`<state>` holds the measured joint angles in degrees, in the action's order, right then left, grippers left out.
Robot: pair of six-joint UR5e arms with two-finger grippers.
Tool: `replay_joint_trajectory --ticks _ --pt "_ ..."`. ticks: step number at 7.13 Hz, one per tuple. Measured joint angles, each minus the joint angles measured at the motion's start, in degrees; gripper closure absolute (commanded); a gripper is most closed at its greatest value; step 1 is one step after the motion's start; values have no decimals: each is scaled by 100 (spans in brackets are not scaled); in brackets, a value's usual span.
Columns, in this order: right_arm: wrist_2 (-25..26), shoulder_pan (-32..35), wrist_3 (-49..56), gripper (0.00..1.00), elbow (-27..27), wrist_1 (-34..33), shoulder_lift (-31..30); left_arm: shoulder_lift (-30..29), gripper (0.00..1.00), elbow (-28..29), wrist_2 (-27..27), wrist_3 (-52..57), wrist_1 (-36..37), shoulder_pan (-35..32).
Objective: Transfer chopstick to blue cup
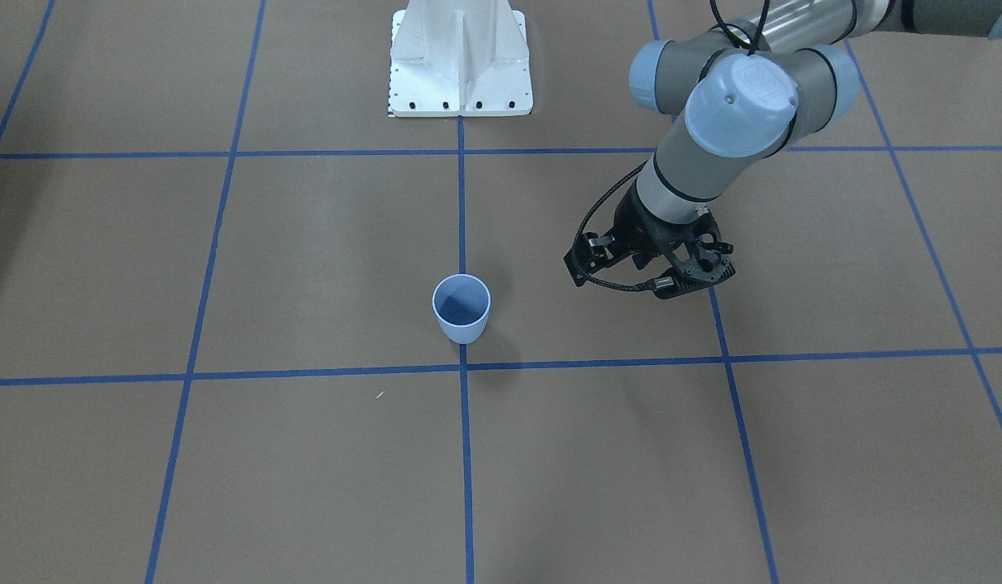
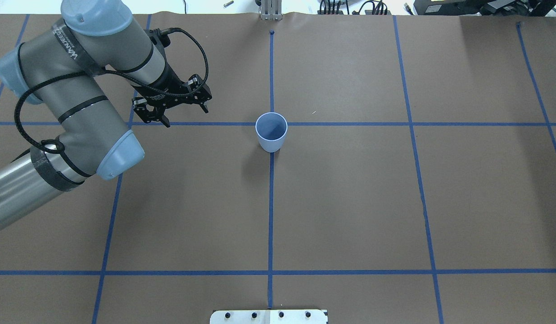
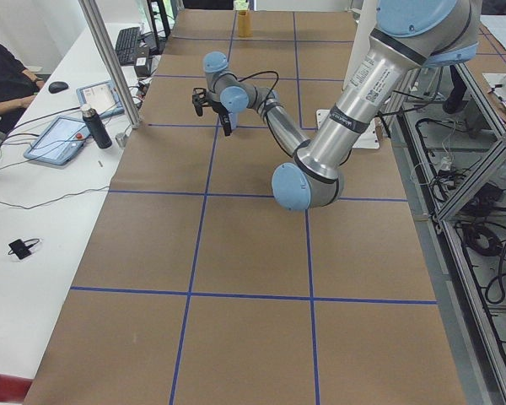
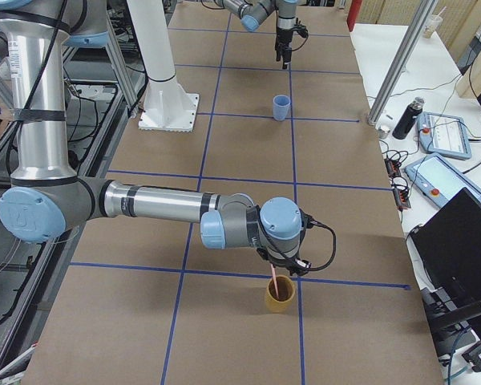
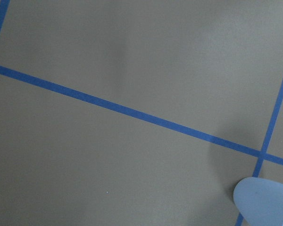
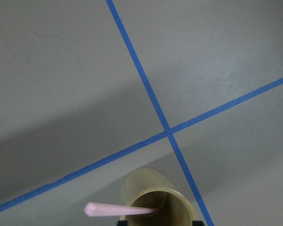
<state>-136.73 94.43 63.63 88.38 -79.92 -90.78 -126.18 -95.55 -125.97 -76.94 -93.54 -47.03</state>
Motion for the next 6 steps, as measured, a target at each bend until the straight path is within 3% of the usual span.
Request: replay_joint_trajectory --ticks 6 --pt "64 -273 15 44 10 1 -63 64 2 -19 -6 -2 -120 -29"
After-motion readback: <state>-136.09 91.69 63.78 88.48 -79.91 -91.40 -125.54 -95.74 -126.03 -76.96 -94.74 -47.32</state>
